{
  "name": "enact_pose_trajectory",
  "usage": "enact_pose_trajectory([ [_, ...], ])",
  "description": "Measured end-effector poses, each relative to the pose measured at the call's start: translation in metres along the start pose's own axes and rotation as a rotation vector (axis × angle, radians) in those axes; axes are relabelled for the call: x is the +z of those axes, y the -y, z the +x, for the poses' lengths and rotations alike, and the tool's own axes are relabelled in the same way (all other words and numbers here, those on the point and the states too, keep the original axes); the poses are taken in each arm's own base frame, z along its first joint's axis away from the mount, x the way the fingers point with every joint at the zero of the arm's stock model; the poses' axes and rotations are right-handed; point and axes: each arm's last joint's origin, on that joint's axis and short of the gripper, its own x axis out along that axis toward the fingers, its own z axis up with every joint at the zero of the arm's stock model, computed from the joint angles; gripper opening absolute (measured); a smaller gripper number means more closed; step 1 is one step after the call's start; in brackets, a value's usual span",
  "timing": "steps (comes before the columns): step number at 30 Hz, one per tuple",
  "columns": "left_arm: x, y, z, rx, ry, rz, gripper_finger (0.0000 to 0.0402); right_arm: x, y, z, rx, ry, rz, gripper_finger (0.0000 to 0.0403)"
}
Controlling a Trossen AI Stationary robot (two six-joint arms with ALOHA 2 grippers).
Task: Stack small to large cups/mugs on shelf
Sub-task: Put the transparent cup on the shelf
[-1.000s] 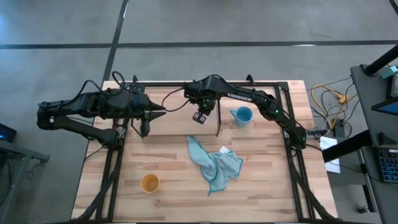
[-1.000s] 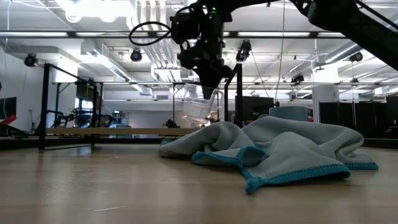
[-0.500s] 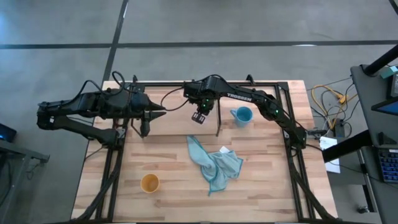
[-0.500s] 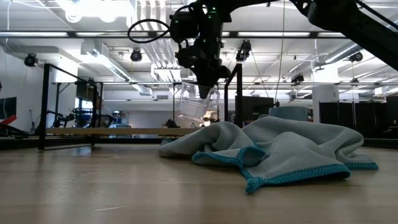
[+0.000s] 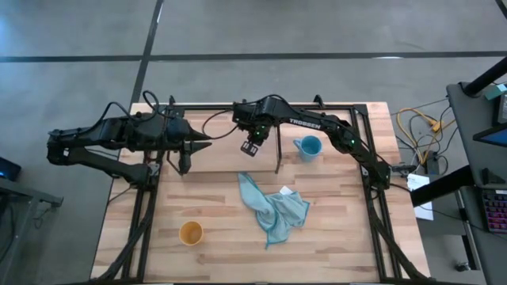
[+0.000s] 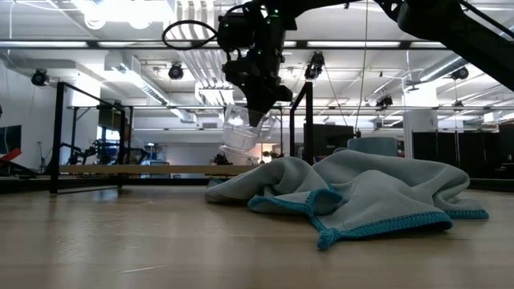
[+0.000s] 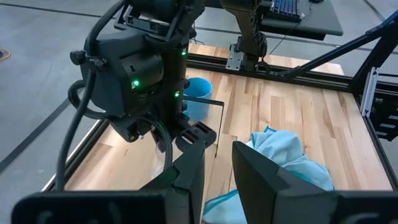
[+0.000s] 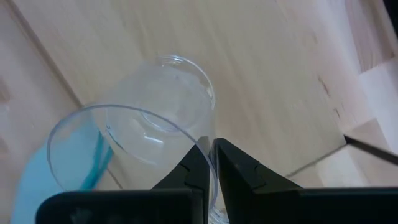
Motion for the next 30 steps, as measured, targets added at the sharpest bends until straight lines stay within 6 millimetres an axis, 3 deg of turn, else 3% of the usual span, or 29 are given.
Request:
enact_pose_trajectory([
  [9, 0.0, 0.0, 0.0, -0.003, -0.001, 0.0, 0.0068, 0.017, -0.004, -0.002, 0.037, 0.182, 0.002, 0.0022],
  [15, 0.0, 0.0, 0.0, -0.004, -0.001, 0.0, 0.0068, 0.016, -0.003, -0.006, 0.033, 0.182, -0.004, 0.0022],
  [21, 0.0, 0.0, 0.0, -0.004, -0.001, 0.0, 0.0068, 0.016, -0.003, -0.008, 0.02, 0.186, -0.155, 0.0022],
  [30, 0.0, 0.0, 0.0, -0.004, -0.001, -0.001, 0.0068, 0.015, -0.003, -0.008, 0.02, 0.184, -0.154, 0.0022],
])
